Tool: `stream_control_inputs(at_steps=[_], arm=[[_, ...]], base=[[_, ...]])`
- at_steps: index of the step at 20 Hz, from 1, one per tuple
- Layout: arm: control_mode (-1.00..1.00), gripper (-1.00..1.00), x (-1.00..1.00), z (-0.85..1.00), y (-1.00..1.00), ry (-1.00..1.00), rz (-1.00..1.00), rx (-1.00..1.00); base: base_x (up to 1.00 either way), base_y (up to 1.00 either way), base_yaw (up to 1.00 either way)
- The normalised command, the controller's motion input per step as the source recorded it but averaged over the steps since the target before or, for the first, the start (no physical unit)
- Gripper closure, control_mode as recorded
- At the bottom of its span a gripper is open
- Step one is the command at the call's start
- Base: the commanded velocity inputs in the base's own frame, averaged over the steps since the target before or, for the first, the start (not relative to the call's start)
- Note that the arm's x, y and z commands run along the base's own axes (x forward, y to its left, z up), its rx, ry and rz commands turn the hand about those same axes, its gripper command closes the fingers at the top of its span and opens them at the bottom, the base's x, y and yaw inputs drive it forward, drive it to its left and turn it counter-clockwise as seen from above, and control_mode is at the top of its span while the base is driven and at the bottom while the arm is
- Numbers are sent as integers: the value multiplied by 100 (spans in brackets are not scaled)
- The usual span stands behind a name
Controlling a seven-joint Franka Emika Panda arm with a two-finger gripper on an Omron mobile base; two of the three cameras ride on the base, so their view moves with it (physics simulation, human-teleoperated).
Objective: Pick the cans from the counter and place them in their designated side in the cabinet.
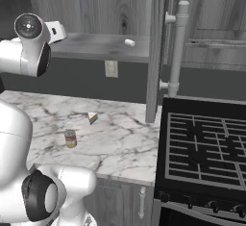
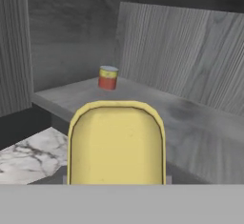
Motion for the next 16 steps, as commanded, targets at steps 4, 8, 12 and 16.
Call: stream_control_inputs(at_steps=[4, 8, 12, 16], arm=[[-100, 100, 5, -8, 5, 0, 0, 0], [-100, 100, 2, 0, 1, -1, 0, 0], [-100, 100, 0, 0, 0, 0, 0, 0], [-100, 100, 2, 0, 0, 0, 0, 0]], base=[[0, 0, 0], [0, 0, 0], [0, 0, 0], [0, 0, 0]])
